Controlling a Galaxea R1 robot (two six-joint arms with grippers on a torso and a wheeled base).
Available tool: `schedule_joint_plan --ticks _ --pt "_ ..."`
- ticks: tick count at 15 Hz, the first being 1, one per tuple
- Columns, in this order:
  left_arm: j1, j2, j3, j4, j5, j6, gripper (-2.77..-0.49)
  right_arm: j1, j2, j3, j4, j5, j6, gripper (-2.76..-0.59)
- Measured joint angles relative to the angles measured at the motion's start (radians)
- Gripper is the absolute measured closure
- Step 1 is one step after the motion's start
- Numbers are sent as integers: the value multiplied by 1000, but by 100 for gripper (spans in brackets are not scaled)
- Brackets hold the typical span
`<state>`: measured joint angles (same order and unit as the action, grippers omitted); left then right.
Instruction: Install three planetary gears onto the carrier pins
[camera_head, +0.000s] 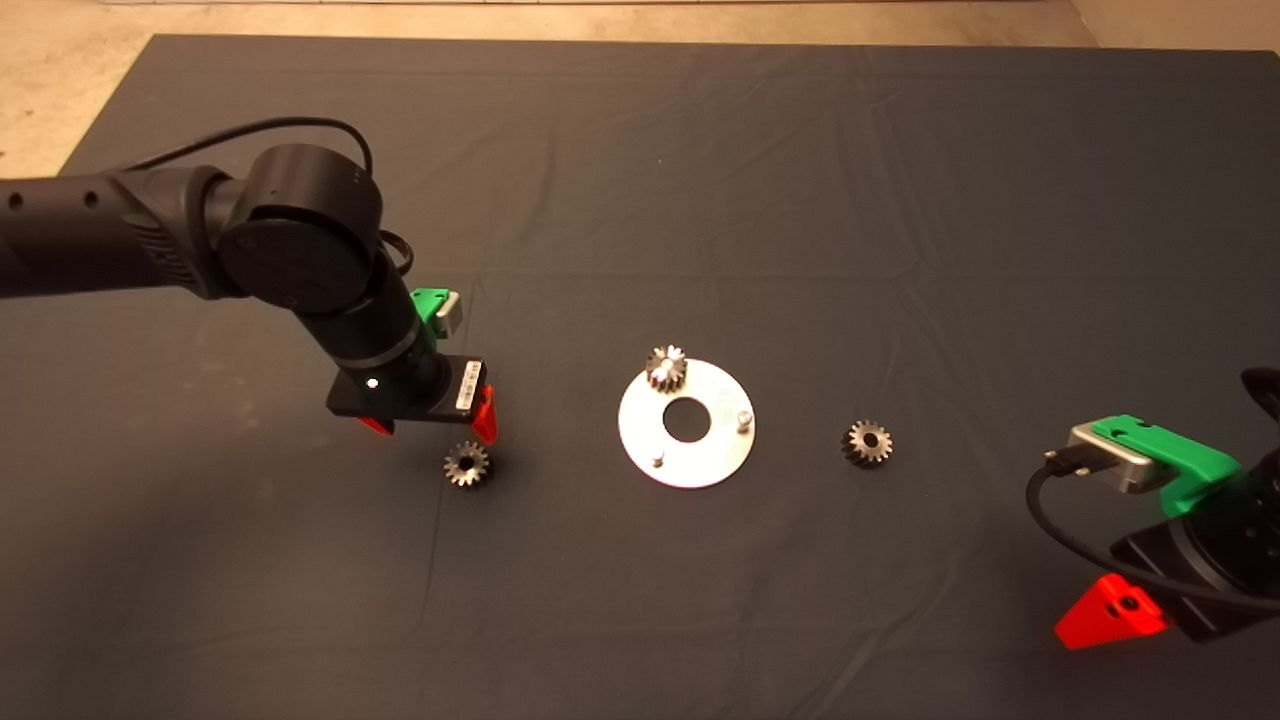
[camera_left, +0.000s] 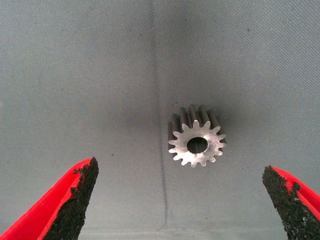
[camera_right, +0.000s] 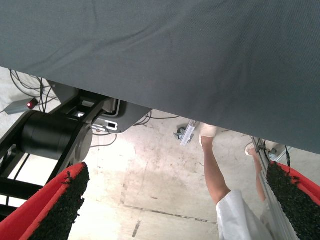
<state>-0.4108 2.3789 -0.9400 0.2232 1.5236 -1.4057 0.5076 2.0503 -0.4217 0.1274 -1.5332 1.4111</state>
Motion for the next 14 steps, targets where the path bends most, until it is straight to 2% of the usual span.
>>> schedule_joint_plan --ticks 5,8,10,14 --pt "1 0 -20 -3 -1 14 -235 0 0 0 0 0 0 -265" --pt "2 0 -42 -3 -19 58 -235 0 0 0 0 0 0 -265" --pt "6 -2 -42 -4 -25 61 -235 0 0 0 0 0 0 -265" --pt "54 -3 -42 -7 -43 61 -235 0 0 0 0 0 0 -265"
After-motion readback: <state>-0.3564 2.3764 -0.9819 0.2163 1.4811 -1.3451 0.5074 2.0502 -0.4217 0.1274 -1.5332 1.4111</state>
